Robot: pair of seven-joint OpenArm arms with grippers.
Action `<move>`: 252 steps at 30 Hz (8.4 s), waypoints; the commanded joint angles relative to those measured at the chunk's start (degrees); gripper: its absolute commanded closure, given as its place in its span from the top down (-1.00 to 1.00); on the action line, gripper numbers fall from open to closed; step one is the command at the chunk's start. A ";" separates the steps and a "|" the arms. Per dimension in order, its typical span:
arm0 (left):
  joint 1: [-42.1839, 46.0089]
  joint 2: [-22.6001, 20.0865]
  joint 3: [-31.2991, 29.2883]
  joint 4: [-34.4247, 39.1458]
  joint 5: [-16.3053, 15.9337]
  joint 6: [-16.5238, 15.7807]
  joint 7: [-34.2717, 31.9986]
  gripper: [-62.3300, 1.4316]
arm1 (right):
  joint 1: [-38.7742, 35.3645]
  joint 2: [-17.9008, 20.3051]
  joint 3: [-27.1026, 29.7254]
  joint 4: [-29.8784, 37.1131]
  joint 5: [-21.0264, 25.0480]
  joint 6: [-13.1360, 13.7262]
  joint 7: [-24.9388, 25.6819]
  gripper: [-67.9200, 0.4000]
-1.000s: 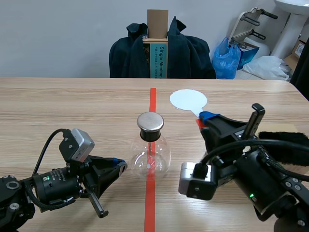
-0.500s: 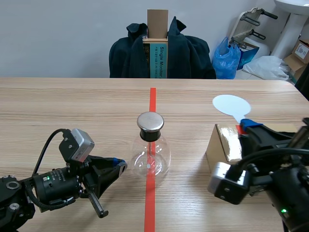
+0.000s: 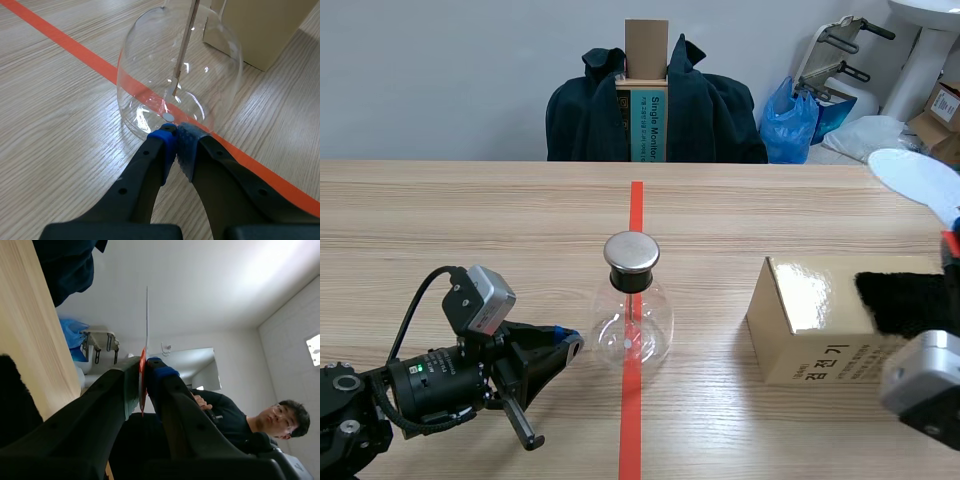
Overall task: Do the electroscope experiment.
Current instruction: 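Move the plate toward and away from the electroscope, then rub the plate on the fur, then bring the plate to the electroscope and point at the metal foil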
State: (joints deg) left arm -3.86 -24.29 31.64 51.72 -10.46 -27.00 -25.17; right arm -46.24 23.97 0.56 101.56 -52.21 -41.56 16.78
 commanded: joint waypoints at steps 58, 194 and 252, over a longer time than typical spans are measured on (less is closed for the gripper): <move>43.04 -19.39 -29.42 39.78 -3.19 -0.96 -8.00 1.00 | 12.13 -8.31 12.41 -27.23 6.95 5.20 20.98 -0.97; 42.29 -19.30 -29.40 39.69 -0.63 -0.94 -4.20 1.00 | 12.90 -7.02 19.17 -7.02 6.10 -0.07 14.40 -0.97; -4.72 -0.35 -1.38 -3.08 7.34 -3.17 -5.07 -0.86 | 29.88 -7.30 -21.73 1.16 -11.28 13.38 -14.58 -0.97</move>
State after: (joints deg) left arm -8.27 -24.47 30.68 47.55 -2.44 -30.04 -29.08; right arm -16.58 15.90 -22.35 102.91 -63.29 -27.59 2.61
